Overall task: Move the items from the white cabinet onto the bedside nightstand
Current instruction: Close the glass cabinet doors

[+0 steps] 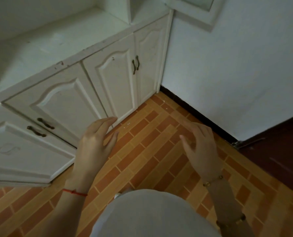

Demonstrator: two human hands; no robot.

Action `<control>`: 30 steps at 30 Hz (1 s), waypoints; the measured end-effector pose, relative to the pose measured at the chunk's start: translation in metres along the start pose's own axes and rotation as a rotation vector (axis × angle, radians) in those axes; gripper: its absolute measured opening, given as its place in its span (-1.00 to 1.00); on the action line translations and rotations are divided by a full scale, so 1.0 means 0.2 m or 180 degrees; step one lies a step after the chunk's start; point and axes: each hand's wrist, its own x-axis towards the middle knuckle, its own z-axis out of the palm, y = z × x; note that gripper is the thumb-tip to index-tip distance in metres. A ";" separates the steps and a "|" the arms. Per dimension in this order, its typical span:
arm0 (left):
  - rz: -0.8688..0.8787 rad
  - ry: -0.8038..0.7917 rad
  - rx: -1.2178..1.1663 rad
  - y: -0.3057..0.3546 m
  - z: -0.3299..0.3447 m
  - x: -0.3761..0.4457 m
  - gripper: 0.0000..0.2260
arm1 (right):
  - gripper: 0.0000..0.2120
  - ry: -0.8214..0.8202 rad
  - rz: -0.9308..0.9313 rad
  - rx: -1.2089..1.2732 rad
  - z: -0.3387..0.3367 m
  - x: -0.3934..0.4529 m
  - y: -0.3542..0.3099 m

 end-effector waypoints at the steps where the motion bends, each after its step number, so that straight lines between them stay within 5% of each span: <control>1: 0.0030 0.0011 -0.0018 0.03 0.03 0.02 -0.69 | -0.60 0.0022 0.0021 -0.0011 -0.02 0.01 0.04; 15: 0.0372 -0.0127 -0.0217 0.30 0.53 0.64 -0.70 | -0.62 0.0332 0.0352 0.0177 -0.08 0.45 0.58; 30: 0.0716 0.0006 -0.0403 0.55 1.09 2.14 -0.67 | -0.62 0.0961 0.0264 -0.0006 -0.25 1.88 1.05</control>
